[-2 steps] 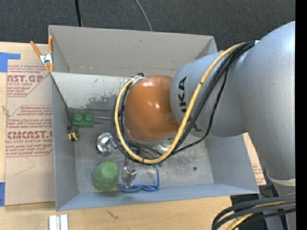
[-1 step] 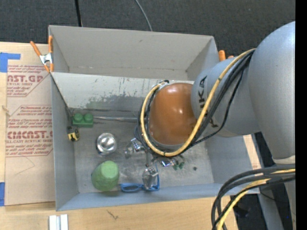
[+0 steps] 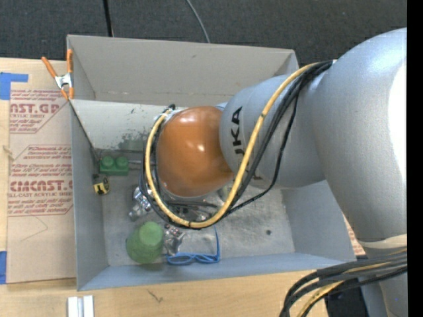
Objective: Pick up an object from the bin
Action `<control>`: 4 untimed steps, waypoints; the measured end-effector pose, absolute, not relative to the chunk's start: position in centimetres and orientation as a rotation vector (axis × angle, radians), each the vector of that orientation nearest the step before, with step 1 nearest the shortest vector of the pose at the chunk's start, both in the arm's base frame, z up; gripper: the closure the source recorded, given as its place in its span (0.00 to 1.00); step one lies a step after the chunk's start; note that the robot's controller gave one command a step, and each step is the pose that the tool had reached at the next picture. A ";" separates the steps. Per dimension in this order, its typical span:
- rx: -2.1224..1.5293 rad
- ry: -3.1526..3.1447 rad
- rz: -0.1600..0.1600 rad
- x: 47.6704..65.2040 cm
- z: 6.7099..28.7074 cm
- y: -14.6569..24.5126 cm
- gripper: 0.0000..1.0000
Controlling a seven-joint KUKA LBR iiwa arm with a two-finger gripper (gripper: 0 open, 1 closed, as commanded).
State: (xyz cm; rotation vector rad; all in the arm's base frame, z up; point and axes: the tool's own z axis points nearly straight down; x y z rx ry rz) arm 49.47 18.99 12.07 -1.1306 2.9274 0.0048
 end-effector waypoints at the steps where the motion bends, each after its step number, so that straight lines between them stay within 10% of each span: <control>1: -1.695 2.603 -0.006 50.2 8.5 16.6 0.00; 3: -2.352 2.049 -0.005 49.8 7.5 19.5 0.00; 4: -2.596 1.756 -0.005 48.6 7.7 9.7 0.00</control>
Offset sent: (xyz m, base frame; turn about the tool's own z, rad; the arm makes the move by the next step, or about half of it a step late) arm -0.0021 -0.0268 -0.0418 -0.4232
